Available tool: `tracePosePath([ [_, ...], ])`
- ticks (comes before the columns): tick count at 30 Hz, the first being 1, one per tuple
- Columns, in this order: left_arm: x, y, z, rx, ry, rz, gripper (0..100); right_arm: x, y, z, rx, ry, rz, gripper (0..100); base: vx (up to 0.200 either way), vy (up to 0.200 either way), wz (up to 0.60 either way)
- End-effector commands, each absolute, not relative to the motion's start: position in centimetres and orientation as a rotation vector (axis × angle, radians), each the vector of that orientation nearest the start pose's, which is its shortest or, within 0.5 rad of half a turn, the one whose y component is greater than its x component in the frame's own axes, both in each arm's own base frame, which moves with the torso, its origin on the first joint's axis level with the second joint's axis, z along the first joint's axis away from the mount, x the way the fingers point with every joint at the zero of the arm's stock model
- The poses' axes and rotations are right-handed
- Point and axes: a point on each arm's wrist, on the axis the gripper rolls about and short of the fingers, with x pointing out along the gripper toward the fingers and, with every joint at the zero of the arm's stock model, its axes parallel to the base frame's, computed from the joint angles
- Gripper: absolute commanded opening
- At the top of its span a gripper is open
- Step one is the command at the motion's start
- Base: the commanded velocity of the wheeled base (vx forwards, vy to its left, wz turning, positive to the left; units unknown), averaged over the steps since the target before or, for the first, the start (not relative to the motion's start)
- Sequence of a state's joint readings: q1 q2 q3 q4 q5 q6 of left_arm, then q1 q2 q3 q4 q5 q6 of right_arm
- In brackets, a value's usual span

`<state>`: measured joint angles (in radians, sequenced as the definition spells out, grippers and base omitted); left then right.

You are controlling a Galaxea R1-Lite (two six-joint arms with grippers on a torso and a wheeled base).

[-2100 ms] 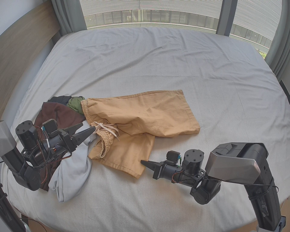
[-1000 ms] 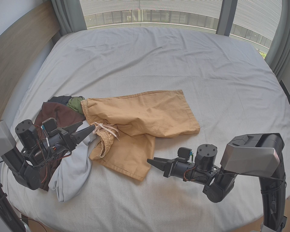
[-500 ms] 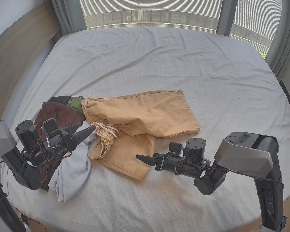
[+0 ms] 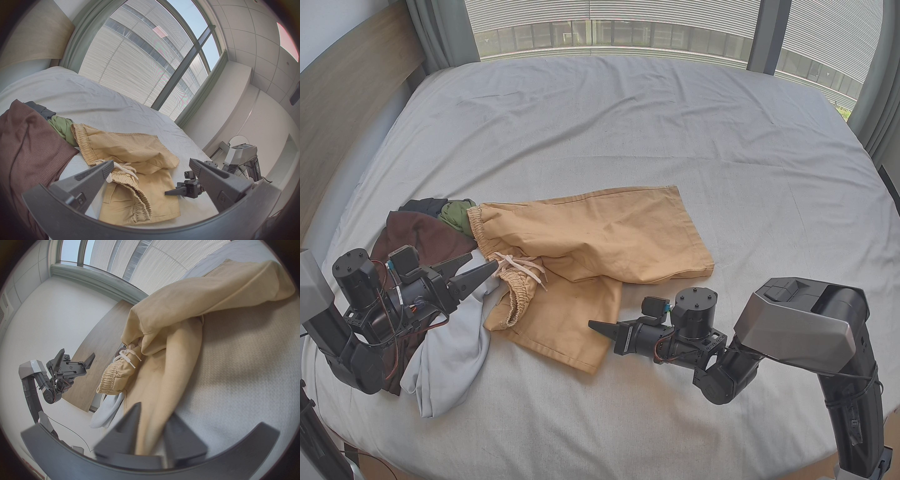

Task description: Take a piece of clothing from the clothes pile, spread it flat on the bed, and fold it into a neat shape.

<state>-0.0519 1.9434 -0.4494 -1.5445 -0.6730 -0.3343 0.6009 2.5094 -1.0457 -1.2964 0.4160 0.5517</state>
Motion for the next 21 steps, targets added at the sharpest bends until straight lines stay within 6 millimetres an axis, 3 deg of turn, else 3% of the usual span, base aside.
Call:
tracePosePath([
  [1,29.4,-2.9,11.5,-0.304,0.074,-0.725,100,35.2,25.3,-0.4,0.488,0.445,0.942,0,0.000,0.000,0.00],
  [4,29.4,-2.9,11.5,-0.306,0.074,-0.725,100,34.7,25.1,-0.2,0.496,0.458,0.941,0,0.000,0.000,0.00],
  [7,29.4,-2.9,11.5,-0.306,0.074,-0.725,100,33.6,25.2,1.6,0.532,0.457,0.961,0,0.000,0.000,0.00],
  [11,29.4,-2.9,11.5,-0.306,0.074,-0.725,100,32.6,25.0,2.5,0.568,0.468,0.972,0,0.000,0.000,0.00],
  [21,29.4,-2.9,11.6,-0.306,0.072,-0.724,100,31.3,24.1,2.4,0.597,0.526,0.984,0,0.000,0.000,0.00],
])
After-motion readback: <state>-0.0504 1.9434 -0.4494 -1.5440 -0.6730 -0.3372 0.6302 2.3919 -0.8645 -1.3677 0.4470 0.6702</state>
